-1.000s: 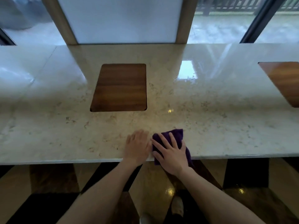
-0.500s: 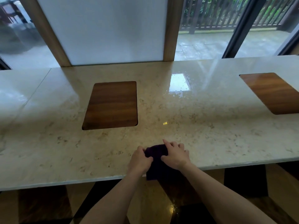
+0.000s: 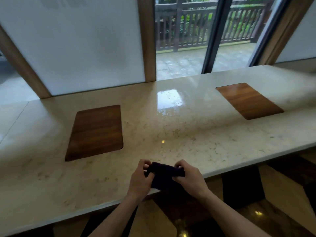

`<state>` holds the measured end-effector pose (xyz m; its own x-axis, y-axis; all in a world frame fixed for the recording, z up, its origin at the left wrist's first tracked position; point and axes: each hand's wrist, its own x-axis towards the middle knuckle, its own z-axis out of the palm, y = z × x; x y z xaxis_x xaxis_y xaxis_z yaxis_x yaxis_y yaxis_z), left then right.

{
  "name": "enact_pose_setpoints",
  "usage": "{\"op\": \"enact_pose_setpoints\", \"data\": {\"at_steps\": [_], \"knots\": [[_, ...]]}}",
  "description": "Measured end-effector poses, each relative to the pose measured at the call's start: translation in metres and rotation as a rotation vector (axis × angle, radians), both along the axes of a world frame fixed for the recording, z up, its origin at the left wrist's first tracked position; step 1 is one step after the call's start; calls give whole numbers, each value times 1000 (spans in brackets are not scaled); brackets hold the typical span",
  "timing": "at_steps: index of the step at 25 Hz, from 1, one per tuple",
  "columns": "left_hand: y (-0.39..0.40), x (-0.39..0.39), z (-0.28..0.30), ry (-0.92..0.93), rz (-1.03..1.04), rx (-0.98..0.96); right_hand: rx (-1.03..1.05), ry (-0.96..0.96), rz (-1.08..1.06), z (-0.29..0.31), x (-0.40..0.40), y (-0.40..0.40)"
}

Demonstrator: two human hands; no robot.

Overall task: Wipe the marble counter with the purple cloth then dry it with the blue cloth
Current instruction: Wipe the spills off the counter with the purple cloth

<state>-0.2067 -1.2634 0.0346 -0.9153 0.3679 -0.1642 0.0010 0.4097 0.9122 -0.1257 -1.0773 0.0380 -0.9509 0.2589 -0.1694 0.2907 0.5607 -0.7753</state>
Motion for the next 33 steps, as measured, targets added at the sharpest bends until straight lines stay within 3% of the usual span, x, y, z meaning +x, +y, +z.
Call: {"op": "enact_pose_setpoints", "data": {"at_steps": [9,16,24,33], "knots": [[181,57,81,102,-323,226,59,161,-256,106,113,167],[344,128,124,159,-611,328,134,304,-593,157,236,280],[472,204,132,154,-871,370,131,374,-894,160,336,356],[612,201,122,140,-949,341,171,362,-1019,157,336,460]]}}
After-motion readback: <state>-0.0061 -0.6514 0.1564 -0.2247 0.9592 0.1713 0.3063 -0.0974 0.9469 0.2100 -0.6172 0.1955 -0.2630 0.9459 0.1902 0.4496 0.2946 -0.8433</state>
